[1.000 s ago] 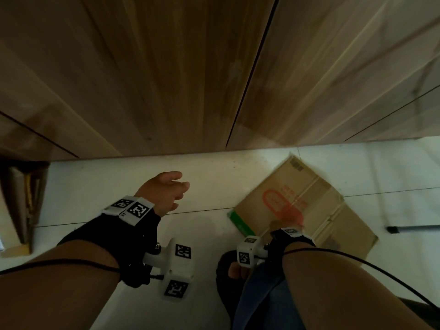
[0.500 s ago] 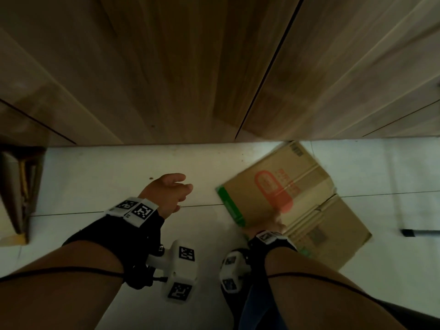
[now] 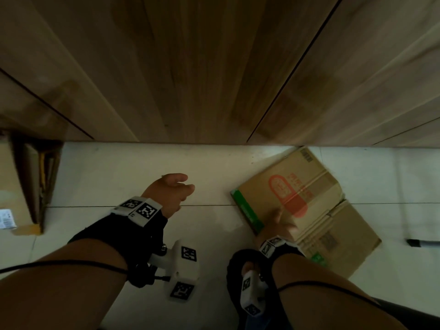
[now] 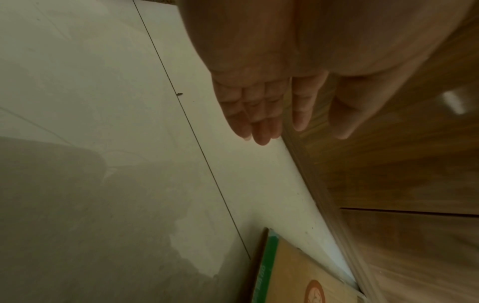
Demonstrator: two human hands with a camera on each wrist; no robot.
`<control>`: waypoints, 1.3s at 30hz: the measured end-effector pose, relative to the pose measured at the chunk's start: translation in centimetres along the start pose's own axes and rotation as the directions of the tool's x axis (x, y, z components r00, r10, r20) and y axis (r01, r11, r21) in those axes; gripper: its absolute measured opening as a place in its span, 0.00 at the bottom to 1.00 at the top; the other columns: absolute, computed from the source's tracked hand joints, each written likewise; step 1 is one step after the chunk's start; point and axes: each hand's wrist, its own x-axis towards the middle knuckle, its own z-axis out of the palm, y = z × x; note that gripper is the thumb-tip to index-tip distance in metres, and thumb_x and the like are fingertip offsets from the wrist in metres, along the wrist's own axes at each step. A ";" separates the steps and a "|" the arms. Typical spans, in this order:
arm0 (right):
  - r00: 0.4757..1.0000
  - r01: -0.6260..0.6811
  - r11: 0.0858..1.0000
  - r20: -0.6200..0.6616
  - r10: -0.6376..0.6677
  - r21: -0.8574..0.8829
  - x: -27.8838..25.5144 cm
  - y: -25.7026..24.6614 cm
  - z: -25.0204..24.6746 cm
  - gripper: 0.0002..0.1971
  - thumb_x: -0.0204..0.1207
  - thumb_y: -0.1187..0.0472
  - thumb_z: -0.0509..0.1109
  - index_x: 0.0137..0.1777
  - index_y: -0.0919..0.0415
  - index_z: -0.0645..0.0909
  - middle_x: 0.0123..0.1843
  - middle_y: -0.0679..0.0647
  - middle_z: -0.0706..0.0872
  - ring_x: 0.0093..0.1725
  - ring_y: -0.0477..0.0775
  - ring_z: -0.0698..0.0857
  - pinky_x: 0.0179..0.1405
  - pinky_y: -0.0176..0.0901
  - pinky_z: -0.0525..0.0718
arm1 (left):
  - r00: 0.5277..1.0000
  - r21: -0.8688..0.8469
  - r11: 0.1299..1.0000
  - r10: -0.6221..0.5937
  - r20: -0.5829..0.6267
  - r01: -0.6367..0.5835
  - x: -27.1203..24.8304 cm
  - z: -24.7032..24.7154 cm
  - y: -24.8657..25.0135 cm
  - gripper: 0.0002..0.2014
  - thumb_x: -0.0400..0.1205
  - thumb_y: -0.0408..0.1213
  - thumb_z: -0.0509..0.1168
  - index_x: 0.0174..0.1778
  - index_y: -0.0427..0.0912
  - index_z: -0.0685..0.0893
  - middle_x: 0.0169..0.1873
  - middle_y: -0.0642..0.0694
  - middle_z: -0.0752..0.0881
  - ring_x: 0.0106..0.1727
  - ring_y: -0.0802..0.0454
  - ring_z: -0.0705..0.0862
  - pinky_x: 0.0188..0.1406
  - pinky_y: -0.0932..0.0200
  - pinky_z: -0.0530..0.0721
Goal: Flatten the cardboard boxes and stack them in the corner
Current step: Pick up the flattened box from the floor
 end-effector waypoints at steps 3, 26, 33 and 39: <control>0.997 0.019 0.998 -0.068 -0.023 -0.058 -1.1 1.0 -1.1 0.46 0.78 0.61 0.61 0.82 0.50 0.28 0.84 0.72 0.45 0.70 0.70 0.78 0.58 0.57 0.83 | 1.000 -0.012 1.000 0.025 0.014 -0.025 -1.0 -0.1 1.0 0.22 0.80 0.36 0.64 0.71 0.40 0.75 0.57 0.42 0.80 0.56 0.46 0.79 0.58 0.49 0.79; 0.662 0.466 0.743 -0.368 -0.653 -0.479 -23.3 2.0 -14.8 0.20 0.81 0.63 0.58 0.71 0.55 0.78 0.70 0.58 0.82 0.67 0.60 0.81 0.69 0.46 0.78 | 0.953 0.085 0.952 0.298 -0.055 -0.292 -17.5 -2.7 5.2 0.24 0.76 0.43 0.68 0.69 0.44 0.78 0.62 0.38 0.84 0.64 0.42 0.82 0.68 0.46 0.80; 0.487 0.760 0.591 -0.365 -0.793 -0.271 -31.4 -2.0 -13.3 0.24 0.77 0.72 0.56 0.66 0.50 0.83 0.69 0.56 0.83 0.66 0.61 0.82 0.71 0.51 0.77 | 0.942 -0.079 0.951 0.282 -0.182 -0.300 -22.2 -7.7 2.5 0.26 0.79 0.43 0.65 0.74 0.43 0.73 0.73 0.39 0.77 0.72 0.39 0.76 0.71 0.44 0.76; 0.296 0.922 0.365 -0.370 -0.881 -0.132 -36.7 -6.2 -10.6 0.30 0.74 0.82 0.57 0.60 0.47 0.85 0.67 0.50 0.82 0.63 0.54 0.82 0.60 0.40 0.84 | 0.889 -0.279 0.886 0.251 -0.383 -0.370 -25.7 -12.7 0.9 0.43 0.69 0.71 0.55 0.80 0.61 0.56 0.81 0.47 0.62 0.76 0.37 0.70 0.69 0.38 0.76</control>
